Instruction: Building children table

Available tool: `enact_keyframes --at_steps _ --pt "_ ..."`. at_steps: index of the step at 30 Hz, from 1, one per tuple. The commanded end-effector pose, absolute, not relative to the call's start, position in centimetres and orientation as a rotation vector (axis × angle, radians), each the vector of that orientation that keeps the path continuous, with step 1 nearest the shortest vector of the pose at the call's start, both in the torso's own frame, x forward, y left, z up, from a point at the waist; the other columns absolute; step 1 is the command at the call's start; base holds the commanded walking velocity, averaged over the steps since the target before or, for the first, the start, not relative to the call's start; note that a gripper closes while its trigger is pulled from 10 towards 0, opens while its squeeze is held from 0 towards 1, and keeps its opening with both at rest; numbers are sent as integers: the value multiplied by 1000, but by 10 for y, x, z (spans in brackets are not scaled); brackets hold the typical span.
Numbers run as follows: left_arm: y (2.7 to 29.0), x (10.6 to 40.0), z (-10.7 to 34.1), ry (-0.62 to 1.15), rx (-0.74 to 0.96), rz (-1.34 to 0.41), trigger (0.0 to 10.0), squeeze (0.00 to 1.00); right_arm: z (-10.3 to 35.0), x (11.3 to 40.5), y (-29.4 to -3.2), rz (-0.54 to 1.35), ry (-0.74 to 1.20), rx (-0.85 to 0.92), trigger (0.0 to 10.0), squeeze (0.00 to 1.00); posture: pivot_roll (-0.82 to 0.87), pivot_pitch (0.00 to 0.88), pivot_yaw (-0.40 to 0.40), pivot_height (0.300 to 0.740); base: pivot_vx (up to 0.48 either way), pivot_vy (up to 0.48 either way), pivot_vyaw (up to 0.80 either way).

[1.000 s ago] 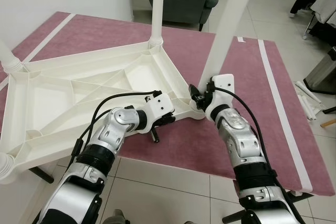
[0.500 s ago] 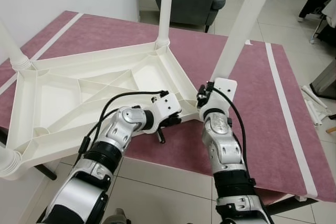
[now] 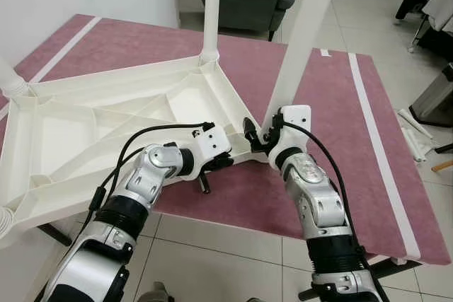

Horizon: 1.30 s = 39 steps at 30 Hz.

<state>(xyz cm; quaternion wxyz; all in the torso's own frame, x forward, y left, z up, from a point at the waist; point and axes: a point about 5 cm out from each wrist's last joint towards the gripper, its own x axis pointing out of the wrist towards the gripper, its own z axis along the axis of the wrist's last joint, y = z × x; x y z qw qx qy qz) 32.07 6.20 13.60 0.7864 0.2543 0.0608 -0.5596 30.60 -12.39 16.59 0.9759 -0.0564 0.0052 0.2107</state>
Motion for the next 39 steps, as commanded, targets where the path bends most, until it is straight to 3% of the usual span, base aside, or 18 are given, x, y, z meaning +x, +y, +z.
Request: enact_keyframes --at_steps 1,3,7,11,16,23,27,28,35,36,37,39 --pt "46 312 154 24 595 -1335 10000 0 175 292 -88 697 -26 -105 10000 0 118 6 -17 740 0 0 0" --pt "56 309 154 29 652 -1374 10000 0 178 281 -104 833 -7 -194 10000 0 119 6 -18 740 0 0 0" --pt "72 306 157 35 746 -1420 10000 0 181 269 -125 929 33 -253 10000 0 112 7 -19 740 0 0 0" --pt "82 306 160 45 778 -1430 10000 0 178 266 -129 948 62 -265 10000 0 112 7 -19 740 0 0 0" --pt "91 309 156 77 809 -1406 10000 0 163 262 -111 989 100 -247 10000 0 108 4 -13 740 0 0 0" --pt "80 313 146 73 734 -1304 10000 0 147 286 -104 760 125 -216 10000 0 114 5 -21 740 0 0 0" --pt "79 314 145 74 724 -1283 10000 0 145 286 -105 742 127 -207 10000 0 114 5 -21 740 0 0 0" --pt "79 315 144 74 720 -1273 10000 1000 145 286 -105 739 124 -201 10000 0 113 5 -22 740 0 0 0" --pt "86 318 146 86 634 -1237 10000 1000 142 281 -106 739 119 -204 10000 0 99 1 -10 740 0 0 0" --pt "88 317 148 86 609 -1227 10000 624 142 280 -105 742 114 -203 10000 0 100 0 -10 740 0 0 0" --pt "89 316 149 85 584 -1223 10000 0 143 279 -105 744 110 -201 10000 0 100 0 -10 740 0 0 0" --pt "91 315 151 80 558 -1216 10000 0 143 279 -105 746 107 -199 10000 0 102 0 -10 740 0 0 0"
